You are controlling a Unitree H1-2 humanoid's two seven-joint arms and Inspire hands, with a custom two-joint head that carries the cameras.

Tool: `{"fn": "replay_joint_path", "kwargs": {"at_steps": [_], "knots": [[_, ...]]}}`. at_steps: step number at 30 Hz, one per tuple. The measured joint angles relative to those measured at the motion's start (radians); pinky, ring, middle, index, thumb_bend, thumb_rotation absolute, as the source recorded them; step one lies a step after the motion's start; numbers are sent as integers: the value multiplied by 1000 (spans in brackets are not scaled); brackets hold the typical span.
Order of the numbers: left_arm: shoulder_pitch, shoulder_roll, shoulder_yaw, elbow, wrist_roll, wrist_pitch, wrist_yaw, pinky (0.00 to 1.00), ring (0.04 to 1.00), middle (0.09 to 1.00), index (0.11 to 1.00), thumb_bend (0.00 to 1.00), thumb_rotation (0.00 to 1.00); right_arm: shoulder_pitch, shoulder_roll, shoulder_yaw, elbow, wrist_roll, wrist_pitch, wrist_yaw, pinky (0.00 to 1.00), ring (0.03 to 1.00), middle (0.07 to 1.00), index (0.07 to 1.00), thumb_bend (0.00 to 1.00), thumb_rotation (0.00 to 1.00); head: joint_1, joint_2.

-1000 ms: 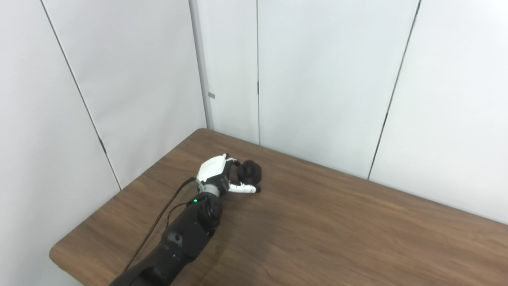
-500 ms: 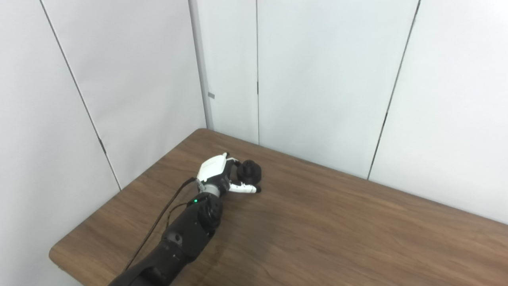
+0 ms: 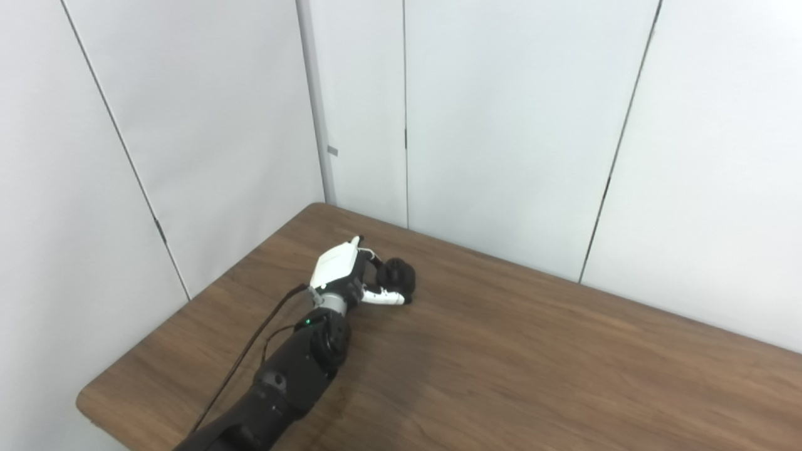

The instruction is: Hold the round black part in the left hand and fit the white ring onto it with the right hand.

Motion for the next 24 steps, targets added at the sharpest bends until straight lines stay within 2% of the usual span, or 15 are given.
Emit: {"fn": "replay_joint_path", "kwargs": {"at_steps": [3, 14, 18, 21, 24], "knots": [[-4, -5, 3, 16, -2, -14, 27, 1000, 1000, 987, 487, 528, 56, 1, 0, 0, 0, 0, 0, 0, 965, 995, 1000, 953, 534, 726, 0, 0], [-5, -12, 1, 58, -5, -74, 73, 1000, 1000, 955, 481, 524, 53, 4, 0, 0, -2, 0, -1, 0, 970, 1000, 1000, 959, 548, 732, -2, -2], [-1, -17, -2, 66, -4, -93, 101, 1000, 1000, 911, 479, 524, 52, 5, 0, 0, -2, 0, -2, 0, 959, 995, 1000, 950, 527, 720, -3, -2], [11, -24, -23, 74, 7, -143, 153, 1000, 1000, 874, 477, 523, 50, 5, 0, 0, -3, 0, -2, -1, 964, 996, 1000, 947, 538, 726, -6, -3], [13, -26, -34, 80, 17, -172, 161, 1000, 1000, 865, 477, 523, 49, 4, 0, 1, -3, 0, -2, -1, 973, 998, 1000, 946, 530, 724, -11, -6]]}}
